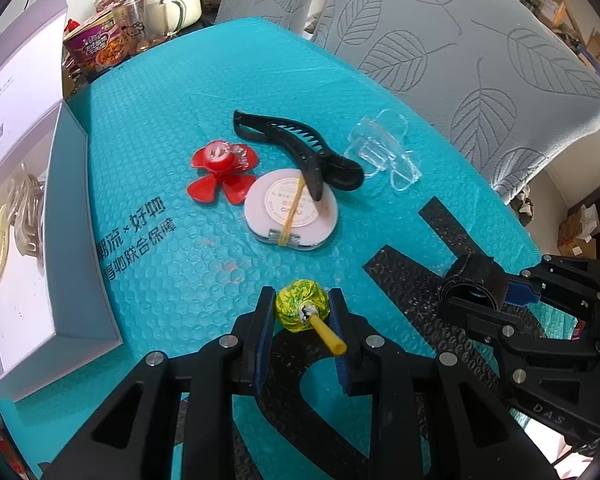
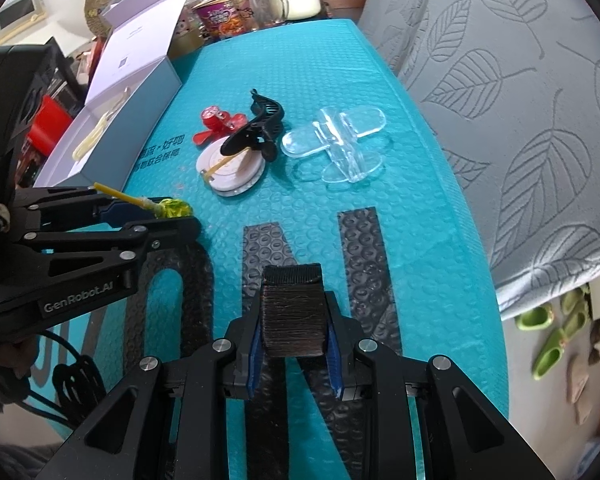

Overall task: Organize rigid objects
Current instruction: 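Lift the black strip and yellow lollipop and carry them toward the white box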

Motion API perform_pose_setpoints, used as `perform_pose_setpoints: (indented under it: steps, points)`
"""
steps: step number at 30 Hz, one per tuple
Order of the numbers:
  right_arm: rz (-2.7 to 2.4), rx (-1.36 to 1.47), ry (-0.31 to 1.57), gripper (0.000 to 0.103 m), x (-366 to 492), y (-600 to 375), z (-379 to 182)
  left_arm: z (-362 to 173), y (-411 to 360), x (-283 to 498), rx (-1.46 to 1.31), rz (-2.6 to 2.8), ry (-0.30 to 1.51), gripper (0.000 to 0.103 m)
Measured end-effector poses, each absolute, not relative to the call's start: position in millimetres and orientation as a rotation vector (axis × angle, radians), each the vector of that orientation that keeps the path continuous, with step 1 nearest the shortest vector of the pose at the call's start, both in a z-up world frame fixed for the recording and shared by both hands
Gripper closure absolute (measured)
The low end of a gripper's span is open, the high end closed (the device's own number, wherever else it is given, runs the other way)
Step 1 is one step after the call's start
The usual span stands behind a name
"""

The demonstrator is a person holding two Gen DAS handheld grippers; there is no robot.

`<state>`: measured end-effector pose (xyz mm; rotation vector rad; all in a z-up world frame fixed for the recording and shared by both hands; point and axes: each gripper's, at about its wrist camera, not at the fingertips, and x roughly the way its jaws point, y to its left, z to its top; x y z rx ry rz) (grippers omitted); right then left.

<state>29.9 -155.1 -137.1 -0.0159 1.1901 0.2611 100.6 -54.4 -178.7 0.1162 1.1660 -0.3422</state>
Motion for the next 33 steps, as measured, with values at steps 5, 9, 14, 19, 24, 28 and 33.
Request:
perform_pose_setpoints:
  steps: [5,9,14,19,24,28,33]
  points:
    - [0.246,-0.007,1.188,0.078,26.2,-161.1,-130.6,-171.5,-59.5,97.1,0.116,-0.356,1.162,0.077]
    - [0.242,-0.006,1.175,0.078,19.8,-165.1,-119.6,-160.3,-63.8,88.4,0.112,-0.353,1.148,0.077]
    - [0.241,0.012,1.161,0.078,9.0,-172.9,-105.2,-144.4,-67.2,76.2,0.106,-0.338,1.133,0.077]
    - [0.247,0.014,1.146,0.078,-4.2,-178.2,-88.0,-124.6,-69.6,59.9,0.087,-0.318,1.107,0.077]
    - [0.267,-0.006,1.125,0.078,-19.8,-183.1,-69.7,-106.9,-76.0,40.4,0.070,-0.307,1.086,0.077]
    - [0.286,-0.020,1.108,0.078,-30.4,-185.0,-56.5,-91.9,-78.5,24.1,0.072,-0.292,1.057,0.077]
    - [0.339,-0.016,1.088,0.078,-43.9,-180.9,-41.6,-75.1,-74.3,5.6,0.040,-0.257,1.037,0.077]
